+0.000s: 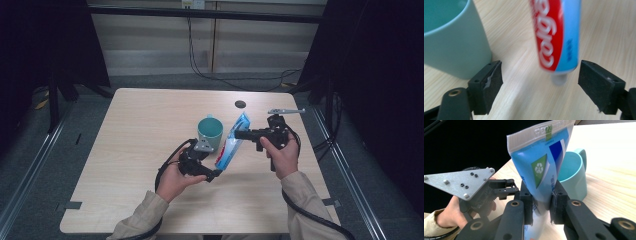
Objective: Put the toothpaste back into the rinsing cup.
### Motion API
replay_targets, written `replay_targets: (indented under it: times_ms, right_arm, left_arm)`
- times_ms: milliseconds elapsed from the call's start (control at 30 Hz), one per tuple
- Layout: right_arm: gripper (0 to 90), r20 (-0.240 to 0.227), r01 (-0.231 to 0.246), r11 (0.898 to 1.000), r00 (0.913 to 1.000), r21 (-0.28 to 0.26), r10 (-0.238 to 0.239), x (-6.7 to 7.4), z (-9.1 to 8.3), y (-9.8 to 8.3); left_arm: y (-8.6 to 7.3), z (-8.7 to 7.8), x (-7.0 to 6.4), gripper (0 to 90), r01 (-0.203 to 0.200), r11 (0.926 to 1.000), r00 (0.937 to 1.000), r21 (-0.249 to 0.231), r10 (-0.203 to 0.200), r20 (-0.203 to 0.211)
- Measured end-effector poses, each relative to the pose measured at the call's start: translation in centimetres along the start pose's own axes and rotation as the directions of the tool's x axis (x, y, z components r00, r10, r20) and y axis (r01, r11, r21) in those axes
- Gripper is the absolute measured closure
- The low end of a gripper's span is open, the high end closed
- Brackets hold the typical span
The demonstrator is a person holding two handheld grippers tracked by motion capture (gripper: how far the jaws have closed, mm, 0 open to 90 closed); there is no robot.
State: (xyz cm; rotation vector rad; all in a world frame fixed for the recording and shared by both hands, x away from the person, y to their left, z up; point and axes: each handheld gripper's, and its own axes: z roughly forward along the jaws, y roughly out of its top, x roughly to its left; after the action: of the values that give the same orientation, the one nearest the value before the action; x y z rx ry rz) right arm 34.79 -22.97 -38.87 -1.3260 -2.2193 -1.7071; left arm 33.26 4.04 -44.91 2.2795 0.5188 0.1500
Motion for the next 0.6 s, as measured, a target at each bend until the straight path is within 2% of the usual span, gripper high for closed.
replay_targets:
  times_ms: [267, 400, 467, 600]
  right_arm:
    - [75.8, 0.019, 0.007, 1.0, 0.9998, -0.011, -0.007, -0.4, -0.8, 0.5]
    - [75.7, 0.023, 0.014, 1.0, 0.9996, -0.013, -0.014, -0.4, -1.0, 0.9]
    - [75.7, 0.023, 0.01, 1.0, 0.9997, -0.02, -0.009, -0.5, -1.1, 1.1]
    - [75.6, 0.026, 0.014, 1.0, 0.9996, -0.027, -0.013, -0.6, -1.3, 1.5]
  left_arm:
    - [-2.1, -0.1, 0.7, 15.8, 0.034, 0.9993, 0.9993, 0.014, -0.035, 0.014]
    - [-3.2, -0.3, 1.2, 15.3, 0.036, 0.9989, 0.9993, 0.029, -0.037, 0.009]
    - [-3.8, -0.3, 1.3, 15.3, 0.062, 0.9978, 0.998, 0.023, -0.062, 0.009]
    - [-4.7, -0.6, 1.8, 15.2, 0.069, 0.9973, 0.9976, 0.028, -0.069, 0.003]
